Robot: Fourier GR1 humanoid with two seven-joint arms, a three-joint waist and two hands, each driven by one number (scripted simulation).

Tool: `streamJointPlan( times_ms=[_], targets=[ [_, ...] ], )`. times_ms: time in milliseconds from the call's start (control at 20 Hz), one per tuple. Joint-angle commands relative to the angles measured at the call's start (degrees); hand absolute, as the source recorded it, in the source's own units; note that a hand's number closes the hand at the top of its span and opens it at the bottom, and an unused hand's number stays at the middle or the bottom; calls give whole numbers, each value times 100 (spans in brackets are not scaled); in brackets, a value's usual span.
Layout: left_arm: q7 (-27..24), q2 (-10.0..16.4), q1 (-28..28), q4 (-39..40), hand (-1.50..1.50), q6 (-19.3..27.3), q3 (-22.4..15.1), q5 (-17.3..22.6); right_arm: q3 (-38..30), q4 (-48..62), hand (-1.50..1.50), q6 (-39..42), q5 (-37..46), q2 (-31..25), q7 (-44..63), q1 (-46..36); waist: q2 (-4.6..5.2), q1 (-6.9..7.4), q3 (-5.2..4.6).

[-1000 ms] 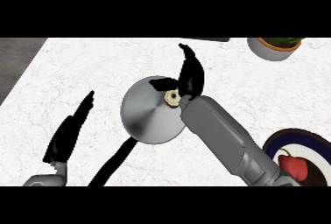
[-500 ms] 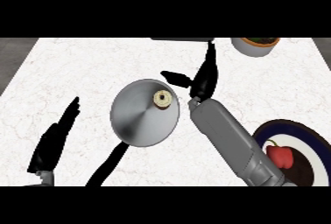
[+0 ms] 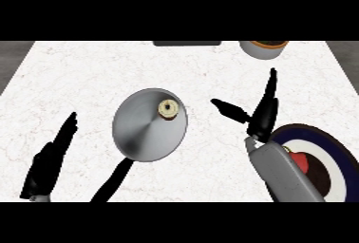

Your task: Pick the cupcake from the plate and place it in the pan

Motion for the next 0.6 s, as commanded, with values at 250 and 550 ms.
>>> streamJointPlan(
  times_ms=[250, 550],
  targets=[
    [111, -181, -215, 184, 0, 163, -45, -196, -31, -2758, -150, 655, -140, -1338, -126, 2491, 11, -44, -2],
    [3, -173, 147, -204, 0, -53, -64, -85, -774, -3611, -150, 1320, -885, -1673, -920, 3672, 16, 8, 3]
  ],
)
